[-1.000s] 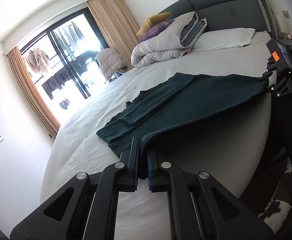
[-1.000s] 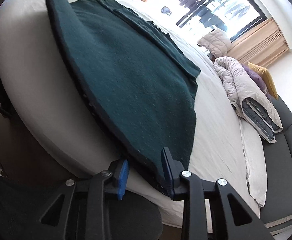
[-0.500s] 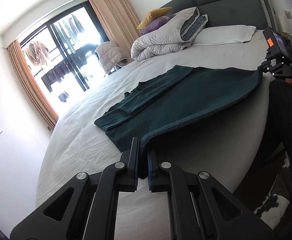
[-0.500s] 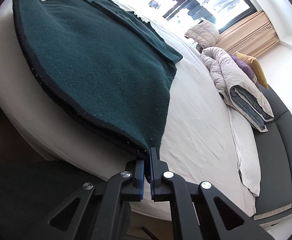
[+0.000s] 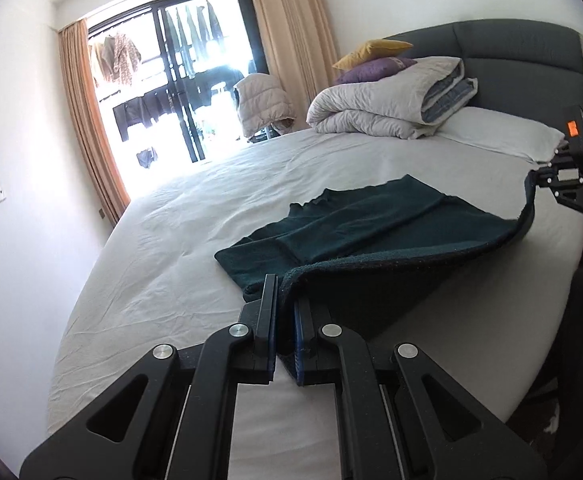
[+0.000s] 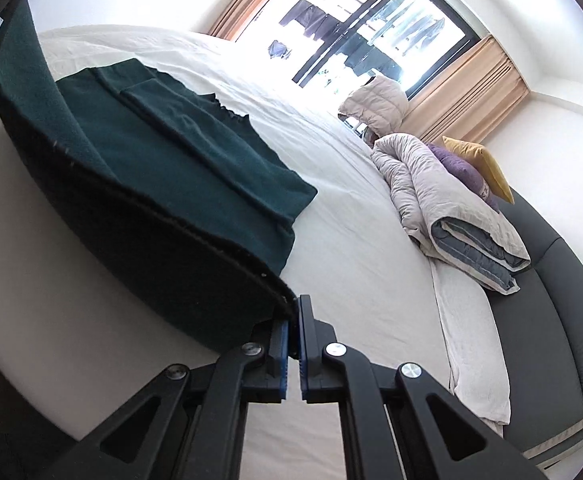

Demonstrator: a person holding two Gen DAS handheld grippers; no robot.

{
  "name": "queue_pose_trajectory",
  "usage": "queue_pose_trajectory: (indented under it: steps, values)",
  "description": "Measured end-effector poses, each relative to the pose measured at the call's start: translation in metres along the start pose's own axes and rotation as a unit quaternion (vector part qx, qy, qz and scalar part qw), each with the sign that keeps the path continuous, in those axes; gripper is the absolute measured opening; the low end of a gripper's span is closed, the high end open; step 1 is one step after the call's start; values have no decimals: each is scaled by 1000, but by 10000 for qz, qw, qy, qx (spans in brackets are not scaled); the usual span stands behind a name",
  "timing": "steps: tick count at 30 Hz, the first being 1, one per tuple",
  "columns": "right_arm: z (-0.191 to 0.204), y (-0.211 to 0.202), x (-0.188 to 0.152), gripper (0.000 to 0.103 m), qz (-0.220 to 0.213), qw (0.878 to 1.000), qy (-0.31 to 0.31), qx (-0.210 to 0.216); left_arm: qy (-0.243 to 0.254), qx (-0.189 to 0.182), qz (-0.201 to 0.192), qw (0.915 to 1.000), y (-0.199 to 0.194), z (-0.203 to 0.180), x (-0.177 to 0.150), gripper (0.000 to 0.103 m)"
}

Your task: Fold small clothes

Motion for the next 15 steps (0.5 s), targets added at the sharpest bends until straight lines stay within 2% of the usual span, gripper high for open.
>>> queue_pose_trajectory:
  steps: [5,11,15]
  values:
    - [-20,54,50,4,60,9999,-154,14,-570,-11,415,9975,75,39,35,6]
    - [-40,131,109,4,357,9980,-513,17,-698,200,892,9934,171,70,65,5]
    - [-47,189,132,4,669,9957,-624,109,-717,250,1315,9884,238,83,64,5]
Point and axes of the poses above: each gripper's, at about its wrist camera, not at the fingertips, and y roughly the way its jaws point, z to its left, x to its top, the point moved 4 cm from there along y, roughly the way its jaws point, and after that the axes turned 6 degrees about x, right-handed, at the moved point
